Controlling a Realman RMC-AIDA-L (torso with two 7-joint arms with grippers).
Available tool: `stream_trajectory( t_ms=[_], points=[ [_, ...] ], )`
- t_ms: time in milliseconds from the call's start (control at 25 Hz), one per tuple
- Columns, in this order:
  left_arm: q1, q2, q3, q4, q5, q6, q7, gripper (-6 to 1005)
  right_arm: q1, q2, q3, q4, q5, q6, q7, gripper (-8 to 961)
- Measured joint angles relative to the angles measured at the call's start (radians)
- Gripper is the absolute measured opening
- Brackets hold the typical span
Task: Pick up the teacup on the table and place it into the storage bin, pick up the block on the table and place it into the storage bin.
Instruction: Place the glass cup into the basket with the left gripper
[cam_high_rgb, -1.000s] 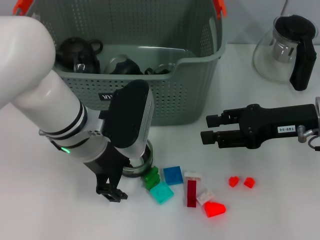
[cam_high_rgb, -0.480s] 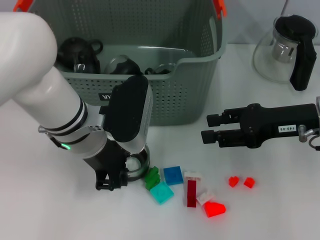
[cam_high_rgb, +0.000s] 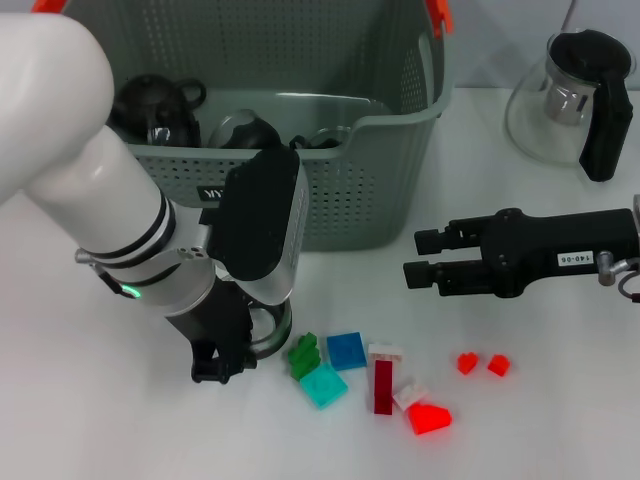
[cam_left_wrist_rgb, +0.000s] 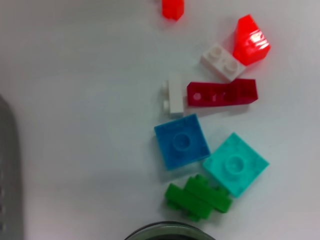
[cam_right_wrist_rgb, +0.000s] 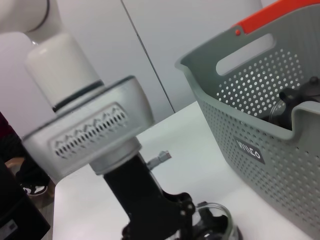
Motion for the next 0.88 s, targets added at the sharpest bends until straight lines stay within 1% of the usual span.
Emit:
stream_trajectory(
  t_ms=[80,160,240,320,440,560,600,680,720,800,880],
  points=[
    [0.0,0.0,-0.011,0.038,-0.006,0.056,-0.008,45,0.0,0.0,0.0,0.001,-0.001,-0.001,0.0,626],
    [-0.001,-0.001,-0.039,0.093,-0.019,0.144,-0.017,43,0.0,-0.001,0.0,0.001,-0.001,-0.005,0.0,626],
    [-0.003,-0.002,-0.082,0.179,-0.046,0.248,-0.036,42,-0.001,-0.003,0.0,0.002,-0.002,-0.008,0.002,626],
    [-0.005,-0.002,-0.125,0.255,-0.077,0.31,-0.061,42,-0.003,-0.004,0.0,0.002,-0.002,-0.009,0.002,626],
    [-0.014,-0.002,-0.223,0.367,-0.13,0.333,-0.131,42,-0.007,-0.006,0.0,0.002,-0.001,-0.011,-0.003,626],
    [-0.05,0.001,-0.348,0.442,-0.199,0.306,-0.191,42,-0.011,-0.009,0.0,0.004,0.001,-0.011,-0.011,625],
    [-0.061,0.002,-0.376,0.449,-0.213,0.293,-0.203,42,-0.011,-0.009,0.001,0.005,0.001,-0.011,-0.011,625],
    [-0.105,0.003,-0.464,0.438,-0.235,0.229,-0.234,42,-0.011,-0.01,0.001,0.005,0.0,-0.012,-0.012,625],
    [-0.123,0.004,-0.489,0.42,-0.234,0.199,-0.244,42,-0.011,-0.01,0.001,0.005,-0.001,-0.013,-0.013,625],
    [-0.173,0.014,-0.538,0.335,-0.226,0.089,-0.28,42,-0.012,-0.011,0.001,0.005,-0.002,-0.014,-0.013,625],
    [-0.216,0.038,-0.554,0.212,-0.21,-0.025,-0.315,42,-0.014,-0.011,0.001,0.005,-0.002,-0.017,-0.013,625]
  ],
)
